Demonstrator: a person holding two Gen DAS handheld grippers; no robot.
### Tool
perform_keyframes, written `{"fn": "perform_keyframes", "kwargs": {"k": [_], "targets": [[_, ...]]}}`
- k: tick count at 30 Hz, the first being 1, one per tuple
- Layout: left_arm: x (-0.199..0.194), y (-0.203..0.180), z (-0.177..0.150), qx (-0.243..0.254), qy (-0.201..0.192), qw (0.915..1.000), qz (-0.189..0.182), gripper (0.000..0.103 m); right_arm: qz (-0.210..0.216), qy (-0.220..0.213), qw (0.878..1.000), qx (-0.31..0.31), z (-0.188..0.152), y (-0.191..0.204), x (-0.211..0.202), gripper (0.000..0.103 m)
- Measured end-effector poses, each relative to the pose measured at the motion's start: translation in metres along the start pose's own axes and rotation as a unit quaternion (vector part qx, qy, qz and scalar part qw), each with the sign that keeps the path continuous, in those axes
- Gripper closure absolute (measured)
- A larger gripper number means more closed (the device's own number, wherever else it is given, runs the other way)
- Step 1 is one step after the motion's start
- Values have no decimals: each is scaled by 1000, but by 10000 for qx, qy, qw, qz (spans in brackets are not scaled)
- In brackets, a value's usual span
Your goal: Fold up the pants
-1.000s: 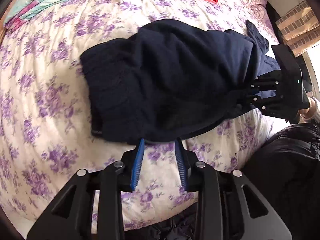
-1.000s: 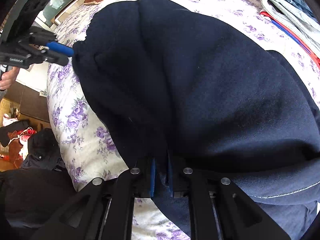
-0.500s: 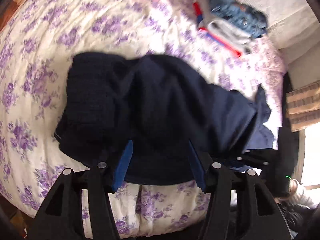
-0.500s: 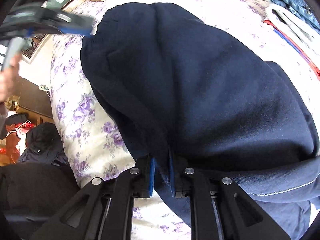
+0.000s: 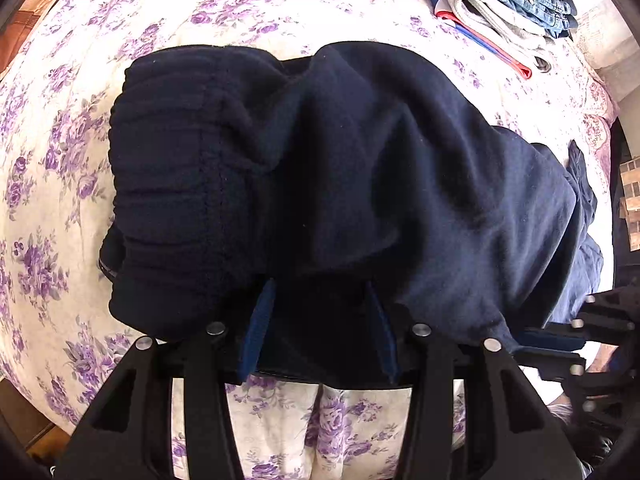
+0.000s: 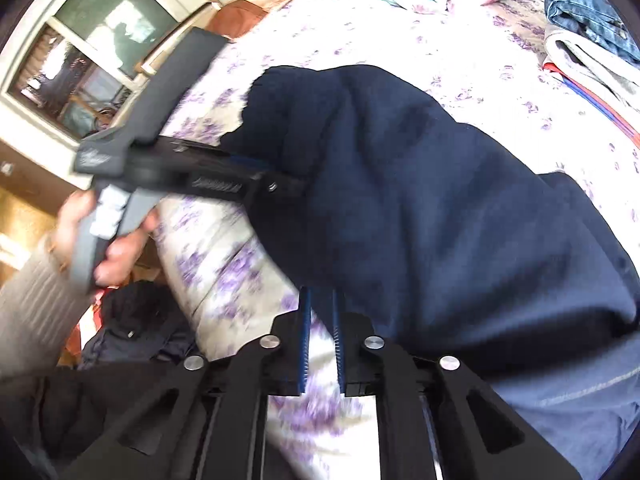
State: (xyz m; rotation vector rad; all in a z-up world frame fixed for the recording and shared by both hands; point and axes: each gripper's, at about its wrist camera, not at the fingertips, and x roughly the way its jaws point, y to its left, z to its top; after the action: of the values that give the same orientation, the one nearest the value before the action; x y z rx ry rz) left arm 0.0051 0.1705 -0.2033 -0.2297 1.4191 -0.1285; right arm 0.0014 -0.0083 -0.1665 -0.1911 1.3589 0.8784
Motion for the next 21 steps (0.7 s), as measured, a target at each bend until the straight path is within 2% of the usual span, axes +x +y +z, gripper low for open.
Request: {"fn": "perform_keyframes", "kwargs": {"k": [2,3,7,9,10,11,12,14,15,18,21], "targets": [[0,0,0,24,0,10000,-4,57,-9,546,9984,168,-4,-7,37,100],[-1,1,-1,38,1,10000,-13,57,31,457,9985,287,-6,-11,39,101],[-2,1,-1,63,-54,9999,-68,56,192,493,9972,536,1,-19,13,99],[-3,4,-2,56,-69,9999,-117,56,204,249,9967,750,7,-36,-27,96],[-4,7,-3,52,-72,9999,-146,56,157,75,9958,904,10,-52,-51,92],[-4,9,-3,40,-69,9998,-177,56,-7,-83,9941,1085,9,-75,-73,79],[-5,11,-3,24,-65,9997,-218,56,-298,-222,9906,1318,8,-100,-96,61],[-6,17,-3,-15,-72,9996,-288,55,-1086,-351,9740,1956,5,-163,-136,45],[-6,17,-4,-26,-80,9995,-305,55,-1413,-283,9605,2379,2,-200,-151,44],[-6,15,-4,-17,-94,9995,-316,49,-2065,104,9025,3778,-17,-307,-175,44],[-5,6,-3,131,-75,9998,-153,45,-1913,222,8586,4750,-32,-382,-186,44]]}}
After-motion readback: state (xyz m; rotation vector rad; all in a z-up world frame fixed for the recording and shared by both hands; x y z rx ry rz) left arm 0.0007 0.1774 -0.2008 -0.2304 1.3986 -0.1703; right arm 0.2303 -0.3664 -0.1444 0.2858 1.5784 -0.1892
